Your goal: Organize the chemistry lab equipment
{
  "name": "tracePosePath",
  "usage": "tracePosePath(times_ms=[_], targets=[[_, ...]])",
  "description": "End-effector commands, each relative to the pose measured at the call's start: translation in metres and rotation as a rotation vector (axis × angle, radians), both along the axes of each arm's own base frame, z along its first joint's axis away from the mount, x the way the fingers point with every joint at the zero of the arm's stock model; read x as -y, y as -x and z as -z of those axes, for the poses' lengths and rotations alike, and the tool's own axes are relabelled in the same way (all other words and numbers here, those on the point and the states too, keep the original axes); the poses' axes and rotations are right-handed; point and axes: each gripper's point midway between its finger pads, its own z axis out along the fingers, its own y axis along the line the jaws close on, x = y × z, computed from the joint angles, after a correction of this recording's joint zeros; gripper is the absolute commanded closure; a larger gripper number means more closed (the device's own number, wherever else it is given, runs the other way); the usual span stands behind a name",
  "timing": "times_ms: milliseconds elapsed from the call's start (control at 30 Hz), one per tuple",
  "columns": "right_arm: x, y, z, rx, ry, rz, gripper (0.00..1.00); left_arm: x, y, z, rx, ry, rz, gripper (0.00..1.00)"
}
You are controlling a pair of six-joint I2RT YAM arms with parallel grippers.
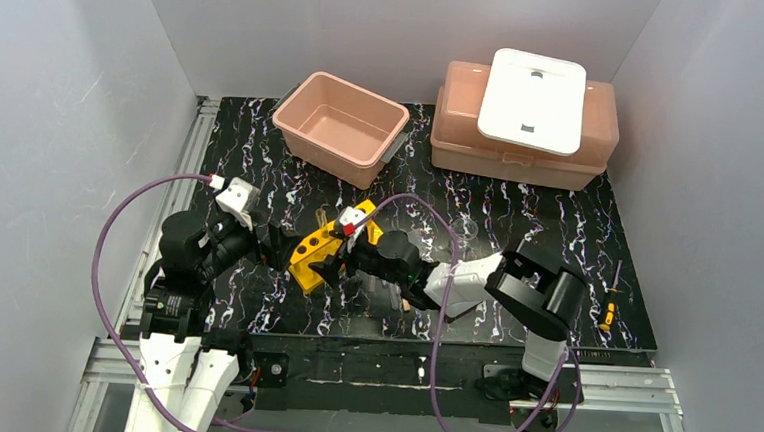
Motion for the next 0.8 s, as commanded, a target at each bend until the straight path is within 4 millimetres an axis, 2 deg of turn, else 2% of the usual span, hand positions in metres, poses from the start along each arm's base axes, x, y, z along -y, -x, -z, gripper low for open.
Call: tracePosePath(times_ms=[0, 100, 233, 267, 367, 500, 567, 633, 667, 733, 767], targets=[[0.004, 0.004, -0.044, 0.072, -0.073, 0.012, 0.02, 0.003, 0.001, -0.007, 0.023, 0.005, 0.018, 0.02], [0.012, 0.010, -0.064, 0.094, -0.090, 0.016, 0.02, 0.001, 0.001, -0.010, 0.032, 0.000, 0.013, 0.02], [0.040, 0.020, -0.086, 0.081, -0.085, 0.045, 0.02, -0.001, 0.001, -0.014, 0.046, -0.009, 0.002, 0.02], [0.048, 0.024, -0.092, 0.050, -0.084, 0.054, 0.02, -0.001, 0.001, -0.015, 0.048, -0.010, 0.000, 0.02], [0.075, 0.016, -0.092, -0.150, -0.020, 0.211, 0.02, -0.002, 0.002, -0.018, 0.059, -0.007, -0.003, 0.02], [0.097, 0.035, -0.053, -0.339, 0.209, 0.218, 0.01, -0.004, 0.001, -0.022, 0.068, -0.001, -0.028, 0.02], [0.106, 0.043, -0.029, -0.386, 0.265, 0.213, 0.02, -0.009, -0.002, -0.024, 0.073, -0.005, -0.059, 0.02], [0.115, 0.042, -0.014, -0.431, 0.283, 0.261, 0.02, -0.014, -0.004, -0.028, 0.076, -0.013, -0.090, 0.02], [0.120, 0.039, -0.006, -0.458, 0.308, 0.301, 0.08, -0.017, -0.005, -0.028, 0.068, -0.020, -0.111, 0.02], [0.130, 0.036, 0.010, -0.505, 0.395, 0.374, 0.28, -0.027, -0.007, -0.028, 0.032, -0.007, -0.185, 0.02], [0.130, 0.035, 0.012, -0.525, 0.426, 0.399, 0.32, -0.030, -0.007, -0.028, 0.024, -0.013, -0.203, 0.02]])
